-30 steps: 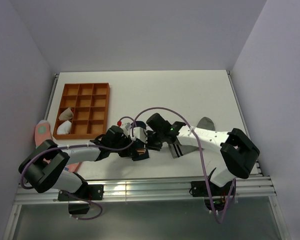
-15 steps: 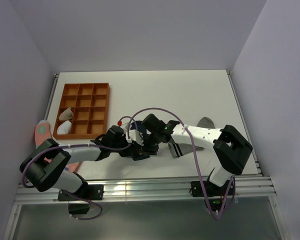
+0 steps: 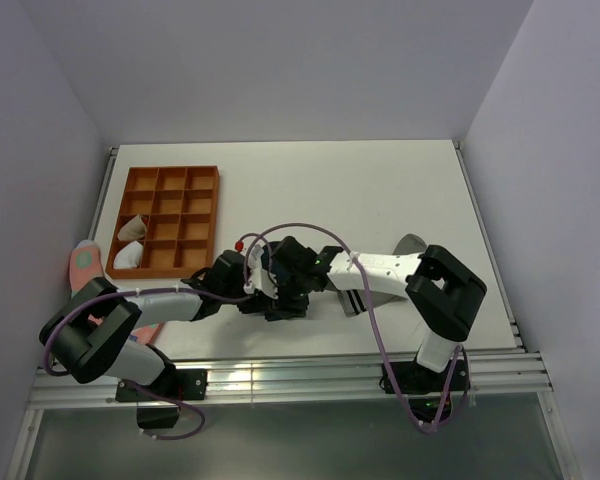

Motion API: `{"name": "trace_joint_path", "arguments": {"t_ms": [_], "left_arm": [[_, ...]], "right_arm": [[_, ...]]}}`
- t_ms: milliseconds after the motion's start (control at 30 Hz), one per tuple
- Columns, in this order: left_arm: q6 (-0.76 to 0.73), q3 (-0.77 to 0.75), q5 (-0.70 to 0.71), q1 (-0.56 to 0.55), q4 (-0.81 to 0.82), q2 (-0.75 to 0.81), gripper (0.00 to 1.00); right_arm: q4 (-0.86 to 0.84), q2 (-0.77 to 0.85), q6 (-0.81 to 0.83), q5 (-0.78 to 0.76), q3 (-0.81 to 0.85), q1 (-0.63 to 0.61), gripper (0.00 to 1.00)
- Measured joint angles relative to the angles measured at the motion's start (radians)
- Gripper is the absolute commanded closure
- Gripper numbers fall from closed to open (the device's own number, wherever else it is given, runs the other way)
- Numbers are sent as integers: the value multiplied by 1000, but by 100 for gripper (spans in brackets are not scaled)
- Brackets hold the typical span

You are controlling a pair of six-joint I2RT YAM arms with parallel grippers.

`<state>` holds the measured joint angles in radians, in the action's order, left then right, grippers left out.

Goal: Roll the socks
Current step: Roll the sock at the center of the board.

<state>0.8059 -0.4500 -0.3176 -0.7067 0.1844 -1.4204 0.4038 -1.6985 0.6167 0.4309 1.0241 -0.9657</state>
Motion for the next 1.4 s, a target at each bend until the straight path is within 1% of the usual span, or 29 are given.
{"name": "trace_joint_path", "arguments": {"t_ms": [33, 67, 100, 133, 167, 367, 533, 567, 800, 833, 867, 1000, 1167, 1400], "left_arm": [[0, -3, 0, 2, -6, 0, 100], [0, -5, 0, 3, -12, 0, 100], [0, -6, 0, 6, -16, 0, 100], [-1, -7, -1, 9, -18, 0, 100], [-1, -7, -1, 12, -19, 0, 100], [-1, -7, -11, 30, -24, 0, 100], [0, -7, -10, 45, -30, 4, 93], [0, -6, -7, 49, -32, 6, 90], [2, 9, 36, 71, -39, 46, 77], [2, 10, 46, 73, -40, 53, 73], [2, 13, 55, 74, -41, 60, 71], [6, 29, 91, 78, -45, 94, 65], [20, 54, 124, 85, -43, 132, 63], [27, 60, 148, 91, -45, 140, 65]], "right_arm": [[-1, -7, -6, -3, 6, -2, 49], [-5, -11, -12, -6, 8, -3, 51], [-10, -12, -16, -11, 10, -3, 54], [-16, -12, -23, -19, 10, -3, 59], [-23, -13, -27, -23, 11, -3, 61], [-62, -46, -67, -30, 13, -2, 68], [-57, -84, -84, -5, 48, 11, 75], [-50, -93, -88, 5, 59, 18, 76], [14, -172, -79, 141, 156, 88, 76], [23, -179, -74, 157, 168, 90, 76], [38, -189, -67, 177, 182, 91, 76], [80, -219, -41, 241, 224, 93, 76], [140, -268, -3, 317, 283, 96, 77], [150, -289, 13, 344, 303, 97, 77]]}}
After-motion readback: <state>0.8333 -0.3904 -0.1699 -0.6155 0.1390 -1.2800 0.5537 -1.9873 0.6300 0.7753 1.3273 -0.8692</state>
